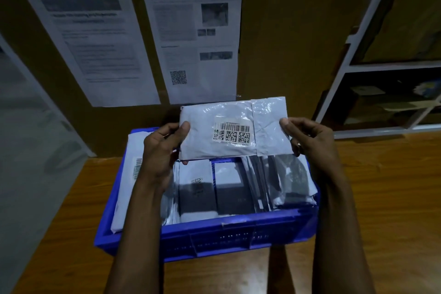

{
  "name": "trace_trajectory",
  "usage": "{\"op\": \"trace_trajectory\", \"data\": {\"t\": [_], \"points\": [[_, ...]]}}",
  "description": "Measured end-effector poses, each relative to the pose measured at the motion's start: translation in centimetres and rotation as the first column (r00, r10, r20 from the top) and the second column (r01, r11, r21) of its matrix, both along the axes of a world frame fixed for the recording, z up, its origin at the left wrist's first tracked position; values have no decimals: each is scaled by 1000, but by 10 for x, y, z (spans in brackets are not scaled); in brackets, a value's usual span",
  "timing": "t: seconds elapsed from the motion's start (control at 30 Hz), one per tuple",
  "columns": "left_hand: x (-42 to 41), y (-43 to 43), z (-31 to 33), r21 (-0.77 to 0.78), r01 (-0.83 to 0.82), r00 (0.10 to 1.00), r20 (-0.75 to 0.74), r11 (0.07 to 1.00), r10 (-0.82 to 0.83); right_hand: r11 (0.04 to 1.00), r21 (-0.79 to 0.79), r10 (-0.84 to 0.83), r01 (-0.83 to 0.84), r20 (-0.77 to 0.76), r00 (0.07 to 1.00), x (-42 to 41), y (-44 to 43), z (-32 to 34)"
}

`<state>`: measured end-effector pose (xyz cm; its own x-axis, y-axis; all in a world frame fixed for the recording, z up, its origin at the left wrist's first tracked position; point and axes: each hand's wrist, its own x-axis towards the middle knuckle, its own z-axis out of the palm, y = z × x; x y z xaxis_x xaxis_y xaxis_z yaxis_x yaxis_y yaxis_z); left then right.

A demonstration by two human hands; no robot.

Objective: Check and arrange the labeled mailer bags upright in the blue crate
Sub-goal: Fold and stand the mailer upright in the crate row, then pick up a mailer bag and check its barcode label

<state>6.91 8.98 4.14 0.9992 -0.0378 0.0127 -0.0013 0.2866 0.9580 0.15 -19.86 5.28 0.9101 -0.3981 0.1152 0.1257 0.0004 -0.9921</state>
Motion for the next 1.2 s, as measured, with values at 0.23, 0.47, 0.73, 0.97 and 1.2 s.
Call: {"op": "trace_trajectory", "data": {"t": [0.23, 0.47, 0.73, 0.97, 1.2], "points": [[-10, -19, -4, -128, -52, 997, -67, 990, 44, 981, 154, 124, -118, -33, 992, 7, 15, -1], [-30, -33, -20, -129, 190, 976, -79, 973, -201, 972, 146, 186, -186, 14, 982, 14, 39, -4], [-16, -13, -12, 178, 195, 980, -61, 964, -187, 978, 100, 183, -184, 24, 983, 18, 37, -5], [-3, -28, 0, 233, 125, 992, -39, 964, -119, 959, 63, 278, -276, -36, 960, 19, 43, -6], [2, -20, -11, 236, 10, 1000, -23, 972, -5, 957, -12, 285, -289, -124, 950, 23, 43, -11]]}}
